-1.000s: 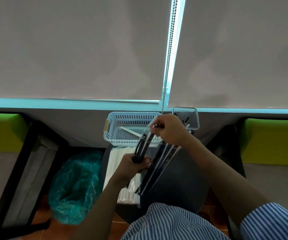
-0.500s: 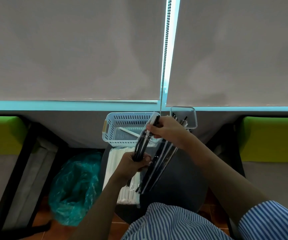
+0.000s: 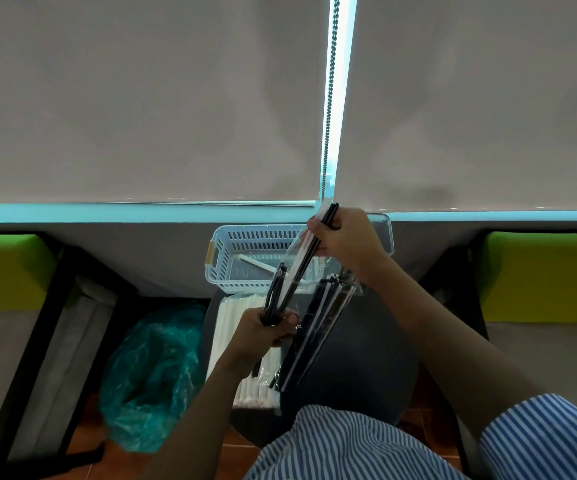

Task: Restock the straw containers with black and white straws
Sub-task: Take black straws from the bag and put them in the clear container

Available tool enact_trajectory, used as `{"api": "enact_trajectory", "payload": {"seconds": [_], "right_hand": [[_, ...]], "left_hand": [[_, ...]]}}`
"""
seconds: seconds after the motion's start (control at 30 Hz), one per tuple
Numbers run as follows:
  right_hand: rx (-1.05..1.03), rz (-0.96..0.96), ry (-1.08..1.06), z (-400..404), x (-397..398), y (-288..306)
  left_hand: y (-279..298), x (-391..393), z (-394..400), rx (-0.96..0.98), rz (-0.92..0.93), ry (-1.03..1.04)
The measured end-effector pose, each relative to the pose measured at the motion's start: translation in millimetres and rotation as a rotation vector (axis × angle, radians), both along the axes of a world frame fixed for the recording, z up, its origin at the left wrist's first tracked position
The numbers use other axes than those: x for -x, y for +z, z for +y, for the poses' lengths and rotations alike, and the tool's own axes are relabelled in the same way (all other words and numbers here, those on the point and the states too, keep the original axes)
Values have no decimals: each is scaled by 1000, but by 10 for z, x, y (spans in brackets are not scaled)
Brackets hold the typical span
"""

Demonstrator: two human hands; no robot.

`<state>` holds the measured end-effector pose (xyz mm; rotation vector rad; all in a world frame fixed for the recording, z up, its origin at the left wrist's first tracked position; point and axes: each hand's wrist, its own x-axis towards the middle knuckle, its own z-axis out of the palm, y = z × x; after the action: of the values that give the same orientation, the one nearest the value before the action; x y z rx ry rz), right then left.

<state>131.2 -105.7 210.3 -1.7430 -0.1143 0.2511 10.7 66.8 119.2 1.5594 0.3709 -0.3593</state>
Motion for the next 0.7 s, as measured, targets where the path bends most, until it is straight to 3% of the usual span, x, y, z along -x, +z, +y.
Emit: {"api": "enact_trajectory", "payload": {"seconds": [0.4, 0.57, 0.7], "right_hand": [[143, -369, -184, -314, -398, 615], [345, -542, -335, -526, -607, 704], [528, -568, -431, -686, -745, 642]], "left_hand": [[-94, -3, 34, -40, 18, 40], [-102, 9, 20, -32, 36, 40], [-108, 3, 12, -29, 37, 42]]}}
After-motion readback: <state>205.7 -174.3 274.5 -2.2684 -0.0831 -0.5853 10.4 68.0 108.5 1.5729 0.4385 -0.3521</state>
